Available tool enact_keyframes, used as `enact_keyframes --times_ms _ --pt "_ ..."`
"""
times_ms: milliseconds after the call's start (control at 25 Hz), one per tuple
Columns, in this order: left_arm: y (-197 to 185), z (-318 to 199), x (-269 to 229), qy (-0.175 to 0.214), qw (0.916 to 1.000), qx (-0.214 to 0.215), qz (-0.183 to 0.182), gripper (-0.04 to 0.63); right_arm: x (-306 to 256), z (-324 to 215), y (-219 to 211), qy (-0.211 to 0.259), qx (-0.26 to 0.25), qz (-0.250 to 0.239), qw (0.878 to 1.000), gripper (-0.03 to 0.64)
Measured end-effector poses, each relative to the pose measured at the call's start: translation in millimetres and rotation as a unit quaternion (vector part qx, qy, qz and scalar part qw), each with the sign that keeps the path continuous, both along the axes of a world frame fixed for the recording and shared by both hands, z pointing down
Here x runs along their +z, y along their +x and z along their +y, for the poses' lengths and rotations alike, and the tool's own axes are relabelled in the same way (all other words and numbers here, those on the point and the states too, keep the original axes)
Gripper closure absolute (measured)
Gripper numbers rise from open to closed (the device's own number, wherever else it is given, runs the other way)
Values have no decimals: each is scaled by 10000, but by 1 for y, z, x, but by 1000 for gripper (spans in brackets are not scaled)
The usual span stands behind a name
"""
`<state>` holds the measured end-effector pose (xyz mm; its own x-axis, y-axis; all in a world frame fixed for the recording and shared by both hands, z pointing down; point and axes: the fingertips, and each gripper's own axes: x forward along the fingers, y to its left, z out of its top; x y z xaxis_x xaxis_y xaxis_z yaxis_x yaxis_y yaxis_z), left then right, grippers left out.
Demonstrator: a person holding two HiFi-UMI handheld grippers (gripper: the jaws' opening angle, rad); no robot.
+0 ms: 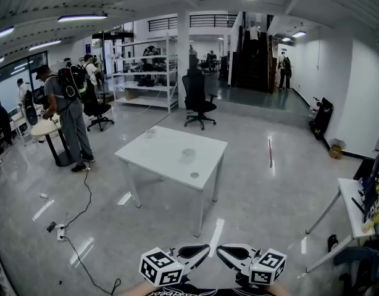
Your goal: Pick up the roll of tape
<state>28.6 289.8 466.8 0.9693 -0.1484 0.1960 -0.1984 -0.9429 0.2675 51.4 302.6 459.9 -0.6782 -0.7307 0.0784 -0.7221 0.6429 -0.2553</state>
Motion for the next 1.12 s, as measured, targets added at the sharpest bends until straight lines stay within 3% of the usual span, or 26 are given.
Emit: enact_keyframes --times_ms 240,520,800,1120 --pt "-22 -36 18 -162 9995 -265 -75 592 26 -34 -21 -205 -235 95 9995 601" --pt "-13 -110 48 -468 9984 -322 -59 592 52 -108 -12 -471 -272 89 9985 601" --pt "-6 -261 64 -625 9967 -509 -101 592 67 -254 3 -633 -207 158 9977 603" --pt "2 -431 36 -369 9969 -676 -143 592 44 -427 12 -611 -333 132 9975 601"
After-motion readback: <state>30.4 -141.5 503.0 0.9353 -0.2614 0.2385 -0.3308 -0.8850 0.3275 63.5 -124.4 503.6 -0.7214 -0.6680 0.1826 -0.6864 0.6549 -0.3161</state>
